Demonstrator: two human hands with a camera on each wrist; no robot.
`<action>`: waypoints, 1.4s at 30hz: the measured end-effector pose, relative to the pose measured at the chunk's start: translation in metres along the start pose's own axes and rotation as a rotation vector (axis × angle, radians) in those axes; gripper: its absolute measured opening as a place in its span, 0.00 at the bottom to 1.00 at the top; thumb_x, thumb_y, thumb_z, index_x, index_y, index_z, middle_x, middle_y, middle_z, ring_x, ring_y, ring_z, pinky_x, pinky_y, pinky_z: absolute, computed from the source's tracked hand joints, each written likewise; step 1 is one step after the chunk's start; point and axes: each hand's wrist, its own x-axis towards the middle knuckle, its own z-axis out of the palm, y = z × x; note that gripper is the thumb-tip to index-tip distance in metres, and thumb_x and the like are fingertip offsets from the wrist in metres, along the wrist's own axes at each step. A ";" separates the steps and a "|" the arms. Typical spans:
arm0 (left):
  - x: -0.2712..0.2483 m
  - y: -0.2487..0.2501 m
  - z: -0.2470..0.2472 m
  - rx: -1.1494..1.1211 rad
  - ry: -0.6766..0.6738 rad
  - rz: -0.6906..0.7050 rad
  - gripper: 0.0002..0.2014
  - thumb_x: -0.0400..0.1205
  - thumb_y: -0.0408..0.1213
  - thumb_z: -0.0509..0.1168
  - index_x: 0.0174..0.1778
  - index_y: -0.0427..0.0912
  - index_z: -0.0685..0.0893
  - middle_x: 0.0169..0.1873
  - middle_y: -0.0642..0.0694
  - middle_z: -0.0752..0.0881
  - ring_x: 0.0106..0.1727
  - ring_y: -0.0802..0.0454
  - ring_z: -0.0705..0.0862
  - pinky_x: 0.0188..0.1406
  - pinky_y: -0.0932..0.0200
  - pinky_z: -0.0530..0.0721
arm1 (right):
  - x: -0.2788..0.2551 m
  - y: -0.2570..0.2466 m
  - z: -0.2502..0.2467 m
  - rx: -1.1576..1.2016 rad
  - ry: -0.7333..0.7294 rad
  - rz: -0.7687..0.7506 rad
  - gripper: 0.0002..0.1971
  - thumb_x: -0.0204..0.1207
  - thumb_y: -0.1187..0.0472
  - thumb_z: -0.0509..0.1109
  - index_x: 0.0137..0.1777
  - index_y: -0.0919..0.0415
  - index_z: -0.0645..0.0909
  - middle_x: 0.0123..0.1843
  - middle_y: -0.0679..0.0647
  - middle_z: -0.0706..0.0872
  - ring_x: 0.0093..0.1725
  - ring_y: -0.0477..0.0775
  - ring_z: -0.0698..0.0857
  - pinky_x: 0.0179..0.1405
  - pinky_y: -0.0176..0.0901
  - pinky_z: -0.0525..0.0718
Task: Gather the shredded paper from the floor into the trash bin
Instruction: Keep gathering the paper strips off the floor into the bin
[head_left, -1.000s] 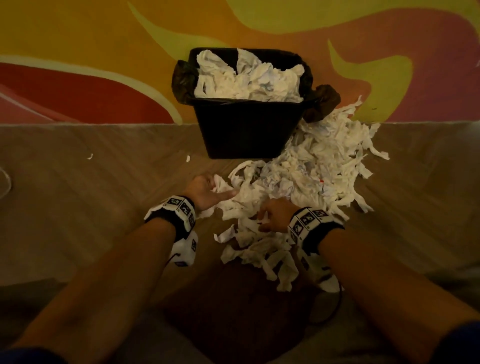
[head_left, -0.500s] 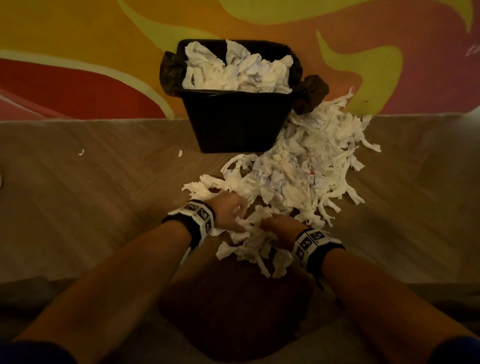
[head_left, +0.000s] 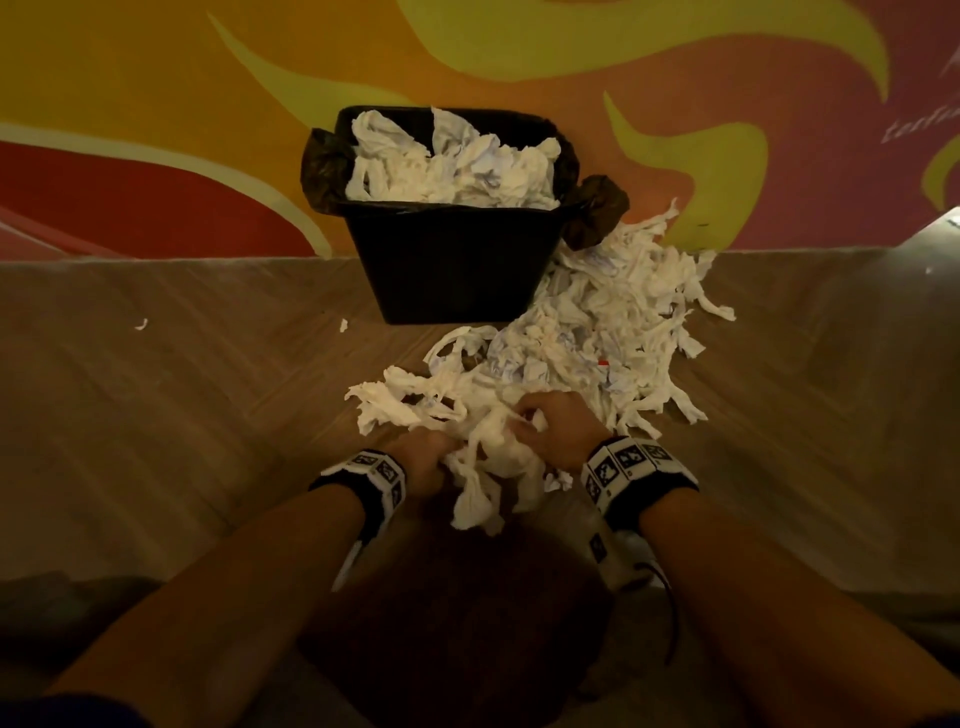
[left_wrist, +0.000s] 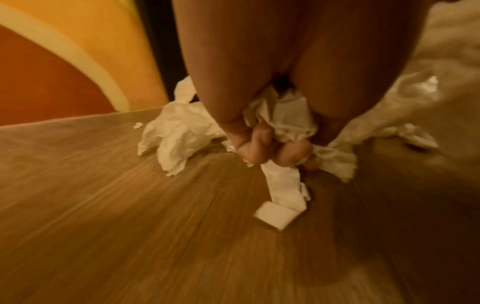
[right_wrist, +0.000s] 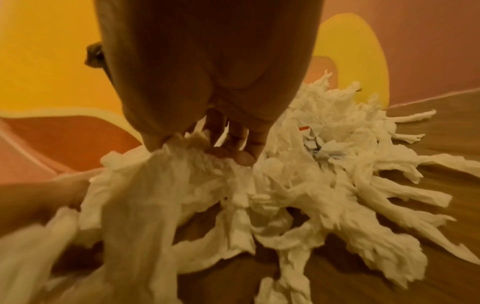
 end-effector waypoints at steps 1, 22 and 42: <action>-0.001 -0.004 -0.004 -0.037 0.015 -0.034 0.15 0.80 0.33 0.63 0.63 0.43 0.83 0.62 0.43 0.84 0.65 0.44 0.80 0.58 0.59 0.75 | 0.002 -0.001 -0.003 0.016 0.035 -0.011 0.11 0.79 0.52 0.67 0.55 0.57 0.84 0.54 0.53 0.86 0.54 0.53 0.82 0.54 0.44 0.79; -0.024 -0.014 -0.077 -1.004 0.167 -0.268 0.40 0.82 0.69 0.38 0.80 0.45 0.68 0.75 0.46 0.73 0.77 0.44 0.69 0.79 0.48 0.64 | 0.037 -0.050 -0.014 0.282 0.279 -0.075 0.15 0.72 0.42 0.73 0.38 0.48 0.71 0.39 0.51 0.82 0.39 0.48 0.79 0.32 0.37 0.74; -0.021 -0.056 -0.088 -1.139 0.731 -0.413 0.09 0.79 0.25 0.63 0.41 0.45 0.83 0.43 0.36 0.90 0.47 0.42 0.89 0.52 0.39 0.88 | 0.037 -0.063 -0.025 0.217 0.169 -0.086 0.11 0.73 0.72 0.66 0.36 0.55 0.83 0.45 0.48 0.81 0.42 0.44 0.81 0.36 0.29 0.75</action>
